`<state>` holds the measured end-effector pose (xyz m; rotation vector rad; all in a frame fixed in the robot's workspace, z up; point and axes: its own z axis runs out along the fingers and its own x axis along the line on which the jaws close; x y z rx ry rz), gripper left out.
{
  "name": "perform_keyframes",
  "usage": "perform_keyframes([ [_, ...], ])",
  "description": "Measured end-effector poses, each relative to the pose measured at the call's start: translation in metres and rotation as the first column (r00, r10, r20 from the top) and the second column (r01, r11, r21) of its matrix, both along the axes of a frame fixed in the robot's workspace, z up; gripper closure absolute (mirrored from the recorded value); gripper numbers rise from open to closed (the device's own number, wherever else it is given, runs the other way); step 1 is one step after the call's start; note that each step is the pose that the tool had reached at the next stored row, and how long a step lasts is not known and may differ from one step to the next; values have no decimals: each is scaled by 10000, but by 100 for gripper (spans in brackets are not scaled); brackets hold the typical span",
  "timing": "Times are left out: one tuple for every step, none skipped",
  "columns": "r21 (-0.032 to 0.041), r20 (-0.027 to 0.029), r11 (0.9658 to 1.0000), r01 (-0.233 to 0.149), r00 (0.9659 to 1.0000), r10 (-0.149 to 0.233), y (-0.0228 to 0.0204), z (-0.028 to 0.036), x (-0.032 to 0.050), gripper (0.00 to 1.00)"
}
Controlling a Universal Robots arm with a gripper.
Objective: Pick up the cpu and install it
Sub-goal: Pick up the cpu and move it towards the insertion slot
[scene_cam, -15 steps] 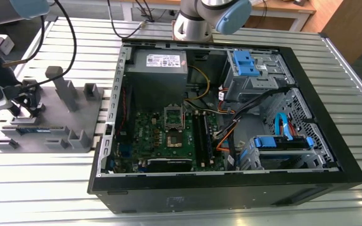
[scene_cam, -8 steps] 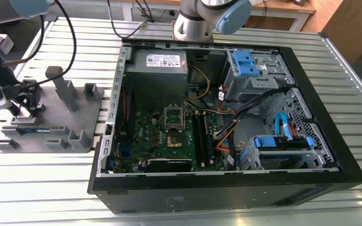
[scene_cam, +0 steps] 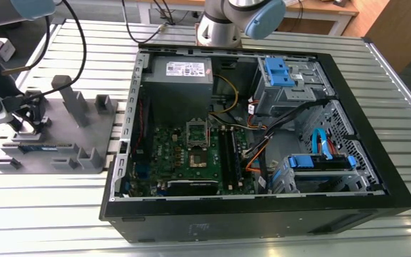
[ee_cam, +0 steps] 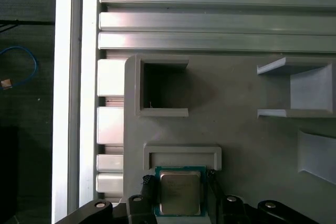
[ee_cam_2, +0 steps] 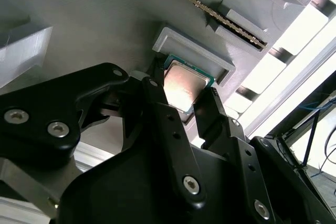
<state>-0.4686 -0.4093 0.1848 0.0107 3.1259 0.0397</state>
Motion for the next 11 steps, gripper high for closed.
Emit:
perform_keyframes([
  [0, 0, 10000, 0, 10000, 0, 0, 1, 0, 53],
  [0, -1, 10000, 0, 10000, 0, 0, 2, 0, 52],
  [-1, -1, 10000, 0, 10000, 0, 0, 3, 0, 52],
  [0, 0, 10000, 0, 10000, 0, 0, 4, 0, 46],
  [0, 0, 10000, 0, 10000, 0, 0, 4, 0, 46],
  [0, 0, 10000, 0, 10000, 0, 0, 5, 0, 46],
  [-1, -1, 10000, 0, 10000, 0, 0, 4, 0, 46],
  [0, 0, 10000, 0, 10000, 0, 0, -6, 0, 46],
  [-1, -1, 10000, 0, 10000, 0, 0, -15, 0, 46],
  [-1, -2, 10000, 0, 10000, 0, 0, -18, -1, 46],
  [-2, -2, 10000, 0, 10000, 0, 0, -18, -1, 46],
])
